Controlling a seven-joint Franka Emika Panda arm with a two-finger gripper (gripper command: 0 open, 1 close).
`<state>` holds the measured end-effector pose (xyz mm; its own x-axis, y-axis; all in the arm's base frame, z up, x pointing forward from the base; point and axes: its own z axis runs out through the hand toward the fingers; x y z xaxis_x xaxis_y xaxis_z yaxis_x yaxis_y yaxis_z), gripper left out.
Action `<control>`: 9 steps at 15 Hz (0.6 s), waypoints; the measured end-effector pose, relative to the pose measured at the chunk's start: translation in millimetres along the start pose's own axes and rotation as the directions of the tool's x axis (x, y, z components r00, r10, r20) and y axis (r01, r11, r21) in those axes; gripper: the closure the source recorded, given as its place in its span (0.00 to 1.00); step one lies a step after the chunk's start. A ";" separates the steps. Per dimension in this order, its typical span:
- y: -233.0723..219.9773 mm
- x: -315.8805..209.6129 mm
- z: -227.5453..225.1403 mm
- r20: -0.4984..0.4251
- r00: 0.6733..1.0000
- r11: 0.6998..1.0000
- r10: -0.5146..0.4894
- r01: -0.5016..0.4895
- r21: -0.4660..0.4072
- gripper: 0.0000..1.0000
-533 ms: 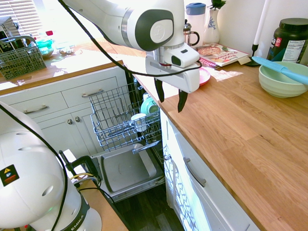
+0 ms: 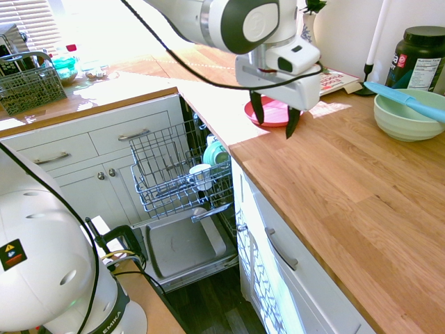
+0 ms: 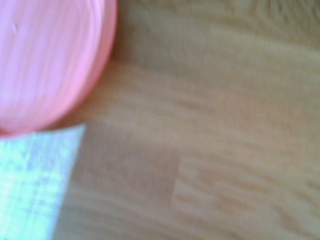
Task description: Put the plate in the dishwasher
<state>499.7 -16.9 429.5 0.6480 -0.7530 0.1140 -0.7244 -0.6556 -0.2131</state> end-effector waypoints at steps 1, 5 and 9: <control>-16.0 14.4 4.3 -0.001 1.000 0.999 -0.014 0.014 0.046 0.00; -78.8 49.3 45.7 0.054 0.994 0.987 -0.095 0.087 0.137 0.00; -109.5 57.5 84.9 0.111 0.985 0.985 -0.132 0.118 0.127 0.00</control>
<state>636.3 16.3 377.0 0.7600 -0.6491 0.0330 -0.6073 -0.7274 -0.3195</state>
